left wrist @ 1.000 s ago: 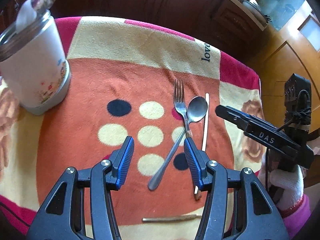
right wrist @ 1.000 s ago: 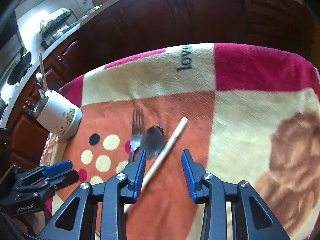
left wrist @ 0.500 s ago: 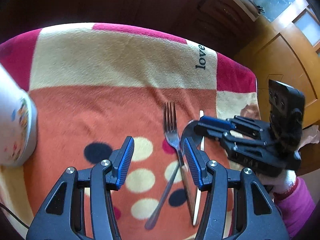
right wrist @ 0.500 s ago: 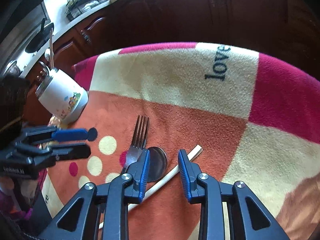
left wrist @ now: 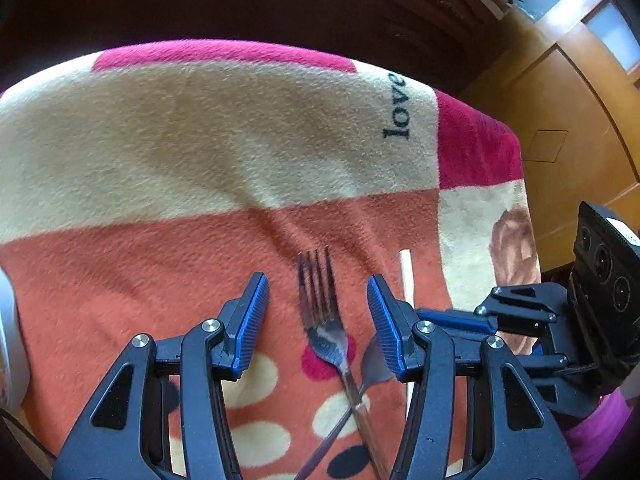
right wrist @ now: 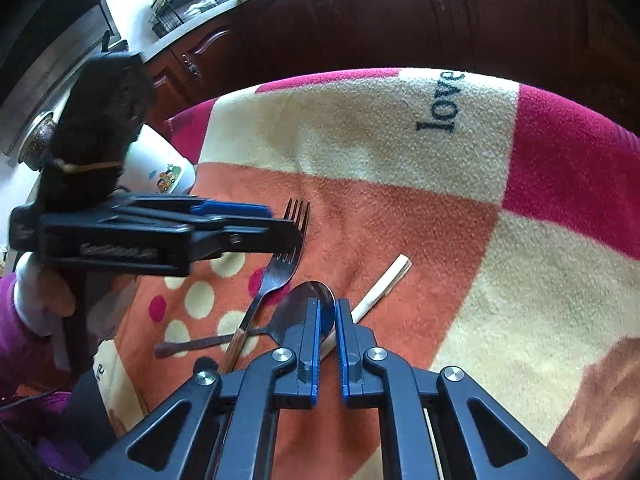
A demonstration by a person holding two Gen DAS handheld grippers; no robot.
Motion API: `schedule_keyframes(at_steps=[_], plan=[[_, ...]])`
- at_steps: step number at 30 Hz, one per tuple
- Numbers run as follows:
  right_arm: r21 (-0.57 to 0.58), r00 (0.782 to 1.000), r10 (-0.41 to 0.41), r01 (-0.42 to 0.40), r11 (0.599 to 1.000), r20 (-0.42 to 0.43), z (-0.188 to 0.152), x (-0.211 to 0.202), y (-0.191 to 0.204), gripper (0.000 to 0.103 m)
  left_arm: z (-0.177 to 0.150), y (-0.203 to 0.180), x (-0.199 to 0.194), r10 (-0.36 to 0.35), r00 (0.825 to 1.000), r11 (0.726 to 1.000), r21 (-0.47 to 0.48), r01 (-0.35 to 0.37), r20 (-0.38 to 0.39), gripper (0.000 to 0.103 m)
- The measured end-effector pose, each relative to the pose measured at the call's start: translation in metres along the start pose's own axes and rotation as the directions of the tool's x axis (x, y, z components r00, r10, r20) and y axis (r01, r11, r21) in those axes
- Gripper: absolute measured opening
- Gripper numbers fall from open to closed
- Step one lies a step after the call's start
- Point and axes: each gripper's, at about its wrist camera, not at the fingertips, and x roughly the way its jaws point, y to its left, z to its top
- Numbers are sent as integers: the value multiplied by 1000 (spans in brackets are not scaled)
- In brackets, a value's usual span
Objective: Organize utensils
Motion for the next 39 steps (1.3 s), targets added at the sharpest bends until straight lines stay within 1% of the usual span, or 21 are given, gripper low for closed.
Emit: schedule_keyframes(at_steps=[1, 2, 3, 4, 6, 8, 10, 12, 15, 19, 24, 30, 32, 35, 37, 39], plan=[[2, 1000, 4, -4, 1000, 1, 0, 0, -1, 6, 1, -1, 1, -4, 1000, 1000, 6, 4, -2, 41], [7, 1000, 10, -10, 1000, 3, 0, 0, -2, 6, 2, -2, 4, -5, 1000, 1000, 11, 5, -8, 30], [13, 1000, 20, -20, 1000, 3, 0, 0, -4, 6, 2, -3, 5, -4, 1000, 1000, 18, 4, -14, 25], [17, 1000, 27, -28, 999, 4, 0, 1, -5, 6, 1, -4, 5, 3, 1000, 1000, 27, -3, -17, 16], [26, 999, 40, -40, 999, 7, 1, 1, -8, 6, 0, -4, 6, 1, 1000, 999, 46, 0, -10, 14], [25, 999, 44, -44, 999, 9, 2, 2, -8, 6, -1, -7, 7, -12, 1000, 998, 54, 13, -8, 7], [28, 999, 49, -49, 998, 6, 3, 5, -7, 6, -3, -9, 4, -8, 1000, 998, 66, 8, 0, 5], [35, 998, 55, -55, 998, -5, 5, 9, -8, 7, -6, -9, 0, -6, 1000, 997, 79, 5, 6, 0], [21, 999, 40, -40, 999, 1, 6, 11, -4, 7, -11, -5, -8, -1, 1000, 997, 74, -1, 22, 0], [-14, 999, -14, 14, 1000, 42, 6, 3, 10, 6, -17, 4, -23, -14, 998, 1000, 27, 13, 57, 0], [-49, 991, -75, 80, 996, 108, 10, -24, 29, 5, -26, 12, -62, -13, 991, 1000, 3, 13, 132, 0], [-96, 974, -144, 163, 982, 177, 21, -50, 55, 3, -42, 7, -114, 15, 975, 999, 30, -22, 223, 0], [-110, 970, -156, 178, 978, 187, 24, -56, 65, 2, -47, 5, -126, 21, 969, 999, 39, -31, 244, 0], [-127, 961, -179, 208, 970, 208, 27, -67, 78, 2, -56, 1, -144, 55, 957, 996, 49, -71, 284, 0], [-131, 954, -202, 235, 963, 222, 27, -74, 86, 1, -61, 0, -154, 62, 951, 996, 49, -81, 302, 0], [-133, 951, -205, 239, 962, 230, 28, -83, 93, 1, -65, 1, -164, 60, 946, 996, 45, -79, 320, 0]])
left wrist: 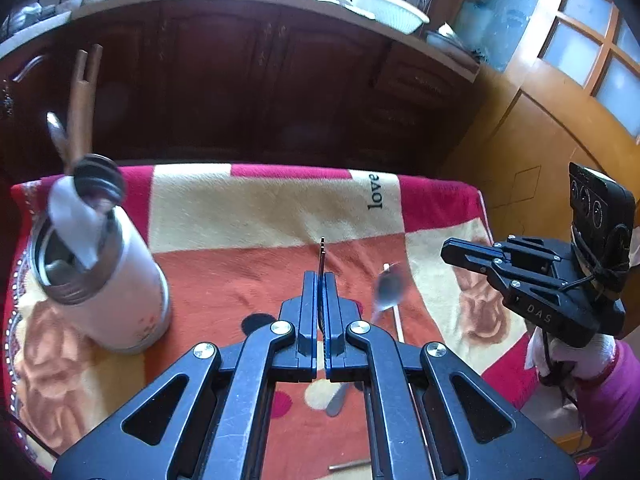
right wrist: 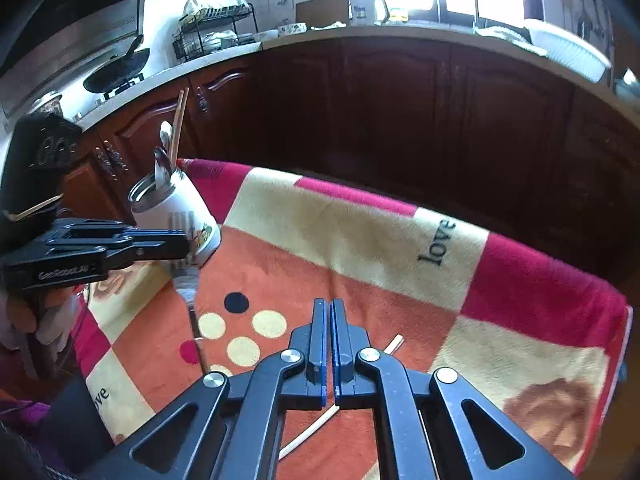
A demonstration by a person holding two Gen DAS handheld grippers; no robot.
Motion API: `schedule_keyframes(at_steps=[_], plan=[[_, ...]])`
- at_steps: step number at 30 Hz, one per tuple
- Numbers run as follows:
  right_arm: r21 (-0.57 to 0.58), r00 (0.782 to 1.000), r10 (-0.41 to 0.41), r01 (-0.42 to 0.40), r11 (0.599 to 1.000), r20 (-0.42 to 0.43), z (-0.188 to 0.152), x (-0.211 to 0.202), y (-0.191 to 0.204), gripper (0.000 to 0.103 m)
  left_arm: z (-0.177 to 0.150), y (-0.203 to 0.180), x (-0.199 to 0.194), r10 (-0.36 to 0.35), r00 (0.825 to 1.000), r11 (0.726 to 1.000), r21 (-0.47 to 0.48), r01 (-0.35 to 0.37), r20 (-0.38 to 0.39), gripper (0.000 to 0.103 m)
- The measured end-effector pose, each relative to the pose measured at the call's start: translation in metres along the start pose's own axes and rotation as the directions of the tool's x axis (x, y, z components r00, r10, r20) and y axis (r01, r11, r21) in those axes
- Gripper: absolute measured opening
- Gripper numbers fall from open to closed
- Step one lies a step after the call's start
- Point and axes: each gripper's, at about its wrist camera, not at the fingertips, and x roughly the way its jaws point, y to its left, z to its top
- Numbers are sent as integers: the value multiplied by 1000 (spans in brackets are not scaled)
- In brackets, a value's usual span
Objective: Organize utensils
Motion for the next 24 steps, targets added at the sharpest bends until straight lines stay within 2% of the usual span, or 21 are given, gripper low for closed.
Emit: schedule_keyframes(at_steps=[5, 8, 16, 20, 21, 24], plan=[[-34, 1000, -18, 18, 999, 12, 4, -15, 16, 0, -3, 6, -20, 1, 1000, 1000, -13, -1, 26, 0], [-7, 1000, 2, -2, 1000, -9, 3, -11, 12, 0, -8, 10, -25, -3, 1000, 1000, -31, 3, 27, 0], [201, 986, 19, 15, 979, -164, -33, 50, -51, 6, -18, 17, -28, -26, 1000, 998, -57, 26, 6, 0], [240, 983, 58, -14, 971, -175, -46, 64, -65, 7, -20, 22, -24, -30, 999, 996, -81, 29, -11, 0], [248, 983, 70, -26, 969, -171, -47, 66, -67, 11, -20, 23, -22, -34, 999, 996, -88, 32, -16, 0], [256, 981, 105, -62, 965, -160, -46, 72, -70, 29, -21, 23, -18, -37, 999, 995, -95, 34, -31, 0]])
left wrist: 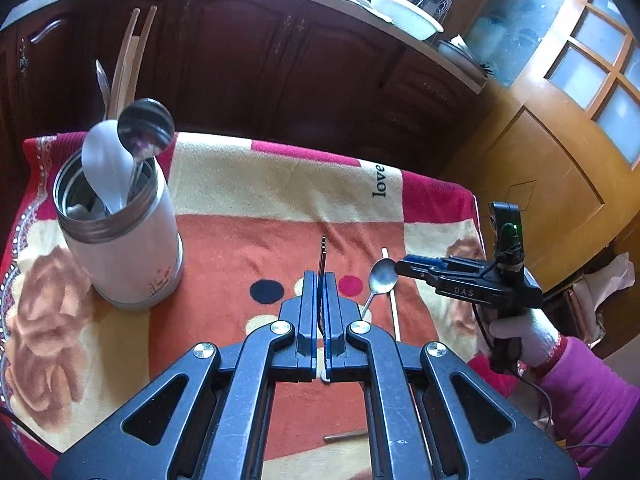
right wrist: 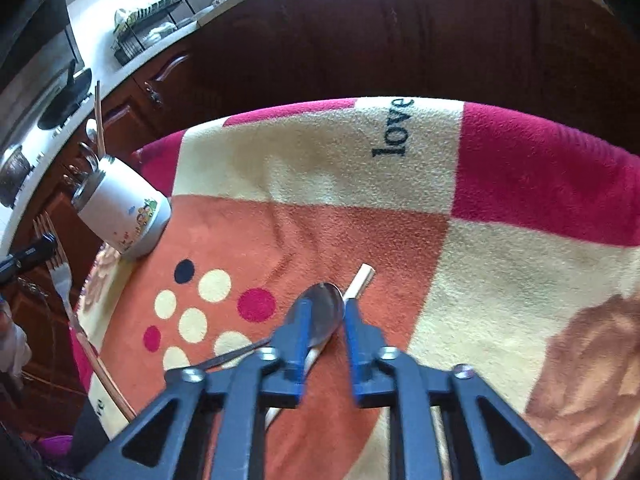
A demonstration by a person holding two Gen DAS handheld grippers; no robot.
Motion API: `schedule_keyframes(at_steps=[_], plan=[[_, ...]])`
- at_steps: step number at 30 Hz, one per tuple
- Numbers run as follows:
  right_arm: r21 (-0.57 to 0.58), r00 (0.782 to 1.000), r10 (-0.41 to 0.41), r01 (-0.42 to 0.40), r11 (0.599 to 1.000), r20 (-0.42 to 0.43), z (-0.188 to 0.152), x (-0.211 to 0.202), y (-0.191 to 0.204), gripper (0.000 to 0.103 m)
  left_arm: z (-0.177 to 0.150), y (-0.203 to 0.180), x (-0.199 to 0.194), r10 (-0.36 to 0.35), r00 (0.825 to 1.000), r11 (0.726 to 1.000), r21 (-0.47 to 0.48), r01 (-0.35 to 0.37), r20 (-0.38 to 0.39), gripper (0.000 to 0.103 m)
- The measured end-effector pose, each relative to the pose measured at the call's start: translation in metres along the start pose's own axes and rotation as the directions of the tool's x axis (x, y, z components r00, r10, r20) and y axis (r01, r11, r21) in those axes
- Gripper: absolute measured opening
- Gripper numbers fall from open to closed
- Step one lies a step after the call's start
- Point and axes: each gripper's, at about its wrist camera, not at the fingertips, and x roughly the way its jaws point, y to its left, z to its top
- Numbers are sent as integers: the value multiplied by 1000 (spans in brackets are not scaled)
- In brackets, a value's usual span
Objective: Organize utensils
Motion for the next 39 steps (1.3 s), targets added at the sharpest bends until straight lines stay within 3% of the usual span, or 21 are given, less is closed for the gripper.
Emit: schedule_keyframes(at_steps=[4, 10, 14, 20, 28, 39], plan=[[-62, 998, -8, 4, 998, -63, 7, 13, 2, 28, 1, 1, 4, 1, 1000, 1000, -12, -1, -12, 1], [-145, 992, -14, -4, 989, -122, 7, 28, 7, 15, 4, 4, 7, 0, 1000, 1000, -20, 0, -25, 1], [-136, 991, 20, -38, 990, -131, -3, 20, 10, 8, 4, 4, 8, -4, 1000, 1000, -21, 3, -29, 1], [-155, 1000, -1, 1, 988, 0, -13, -18, 28, 5, 3, 6, -1, -9, 1000, 1000, -28, 8, -13, 1], [-266, 987, -42, 83, 960, 158, 6, -78, 80, 1, 15, 7, -40, -2, 997, 999, -35, 4, 73, 1], [-319, 976, -59, 125, 940, 208, 19, -105, 116, 1, 18, 15, -73, 13, 992, 999, -47, -7, 127, 1]])
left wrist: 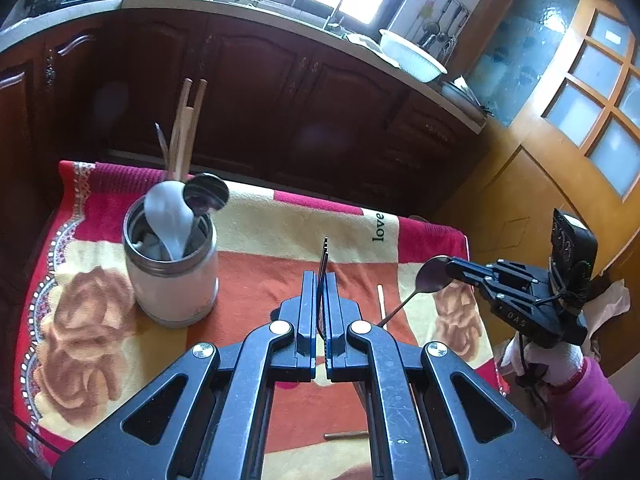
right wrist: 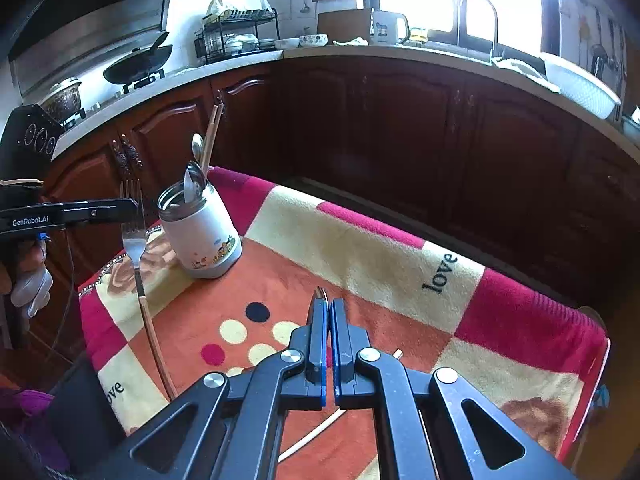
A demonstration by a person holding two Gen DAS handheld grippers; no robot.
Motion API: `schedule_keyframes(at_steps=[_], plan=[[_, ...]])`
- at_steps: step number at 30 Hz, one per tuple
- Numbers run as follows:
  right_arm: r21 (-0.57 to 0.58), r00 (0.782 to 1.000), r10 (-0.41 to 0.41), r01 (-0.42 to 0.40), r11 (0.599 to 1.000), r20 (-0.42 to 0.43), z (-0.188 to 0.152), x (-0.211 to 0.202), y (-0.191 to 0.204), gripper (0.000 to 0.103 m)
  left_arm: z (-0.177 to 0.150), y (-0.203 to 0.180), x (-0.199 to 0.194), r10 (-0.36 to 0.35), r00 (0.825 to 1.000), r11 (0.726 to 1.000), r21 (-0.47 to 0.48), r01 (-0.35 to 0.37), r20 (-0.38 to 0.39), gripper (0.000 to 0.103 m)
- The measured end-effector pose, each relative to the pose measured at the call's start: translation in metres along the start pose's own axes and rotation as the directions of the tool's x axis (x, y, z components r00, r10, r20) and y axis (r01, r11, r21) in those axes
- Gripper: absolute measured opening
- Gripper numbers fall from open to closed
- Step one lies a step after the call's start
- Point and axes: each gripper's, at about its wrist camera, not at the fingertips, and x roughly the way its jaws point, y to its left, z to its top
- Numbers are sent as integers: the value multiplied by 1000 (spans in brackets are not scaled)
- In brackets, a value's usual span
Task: Organize utensils
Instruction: 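Carry the fork with the left tool while the right tool carries the spoon over the canister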
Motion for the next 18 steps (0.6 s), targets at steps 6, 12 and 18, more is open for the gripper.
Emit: schedule_keyframes(at_steps=[6, 12, 18], plan=[[-36, 997, 2, 1, 999, 72, 33, -25, 12, 1, 24, 10, -29, 21, 998, 1000, -10, -20, 63, 1], [-62, 984, 35, -24, 998, 176, 82, -47, 33, 1, 66, 28, -61, 94, 985, 996, -8, -94, 147, 1], [-106, 969, 73, -49, 993, 237, 131, -43, 68, 1, 99, 49, -76, 226, 949, 972, 18, -236, 218, 1]])
